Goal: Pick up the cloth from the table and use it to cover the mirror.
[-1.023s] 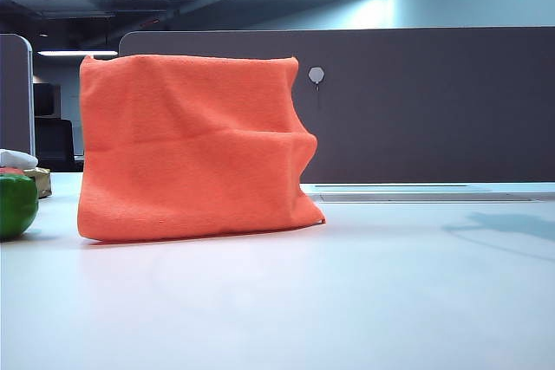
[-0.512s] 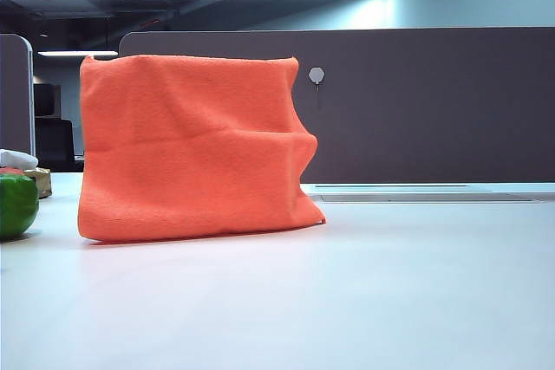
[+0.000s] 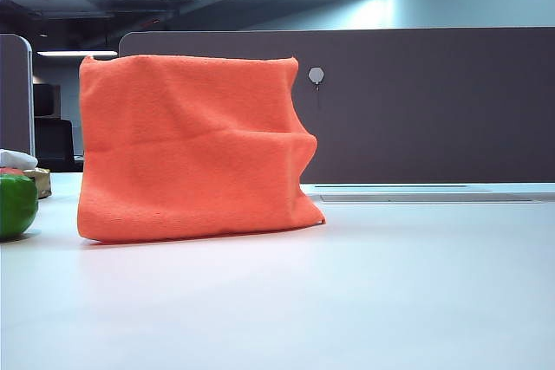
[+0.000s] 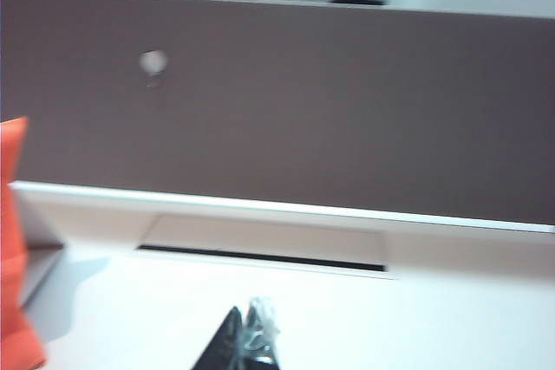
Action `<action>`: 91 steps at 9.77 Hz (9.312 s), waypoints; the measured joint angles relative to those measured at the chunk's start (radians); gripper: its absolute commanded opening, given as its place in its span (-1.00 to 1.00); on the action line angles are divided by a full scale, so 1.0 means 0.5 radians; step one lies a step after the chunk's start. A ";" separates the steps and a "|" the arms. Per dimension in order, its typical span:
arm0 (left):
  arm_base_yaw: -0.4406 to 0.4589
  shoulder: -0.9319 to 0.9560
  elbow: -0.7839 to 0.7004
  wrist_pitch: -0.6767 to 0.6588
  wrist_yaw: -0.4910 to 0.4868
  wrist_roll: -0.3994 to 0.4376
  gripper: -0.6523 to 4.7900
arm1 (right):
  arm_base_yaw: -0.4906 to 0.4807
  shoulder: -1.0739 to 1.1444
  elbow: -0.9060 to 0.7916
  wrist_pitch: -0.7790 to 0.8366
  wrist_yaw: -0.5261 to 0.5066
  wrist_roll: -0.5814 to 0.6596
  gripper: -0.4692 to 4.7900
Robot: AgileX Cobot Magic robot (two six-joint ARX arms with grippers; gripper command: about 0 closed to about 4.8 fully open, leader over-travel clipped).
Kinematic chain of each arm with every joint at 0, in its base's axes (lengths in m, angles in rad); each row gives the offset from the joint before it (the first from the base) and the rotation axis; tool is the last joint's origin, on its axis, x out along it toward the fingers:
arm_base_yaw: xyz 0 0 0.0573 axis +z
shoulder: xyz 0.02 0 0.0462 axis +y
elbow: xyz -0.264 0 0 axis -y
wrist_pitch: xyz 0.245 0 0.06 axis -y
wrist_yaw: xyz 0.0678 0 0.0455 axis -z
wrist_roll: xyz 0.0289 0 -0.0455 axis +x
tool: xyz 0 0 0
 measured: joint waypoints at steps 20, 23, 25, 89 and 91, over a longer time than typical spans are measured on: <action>-0.002 -0.454 -0.643 -0.293 0.086 -0.199 -0.78 | 0.451 -0.834 -1.100 0.278 0.591 0.066 -0.84; -0.002 -0.454 -0.931 0.053 0.095 -0.270 -0.78 | 0.451 -0.834 -1.112 0.301 0.591 0.067 -0.84; -0.003 -0.452 -1.028 0.089 0.105 -0.204 -0.78 | 0.451 -0.834 -1.112 0.300 0.595 0.067 -0.84; -0.233 -0.455 -1.026 0.430 -0.240 0.309 -0.78 | 0.275 -0.834 -1.112 0.504 0.330 -0.069 -0.84; -0.233 -0.455 -1.026 0.430 -0.240 0.309 -0.78 | 0.276 -0.834 -1.112 0.504 0.330 -0.069 -0.84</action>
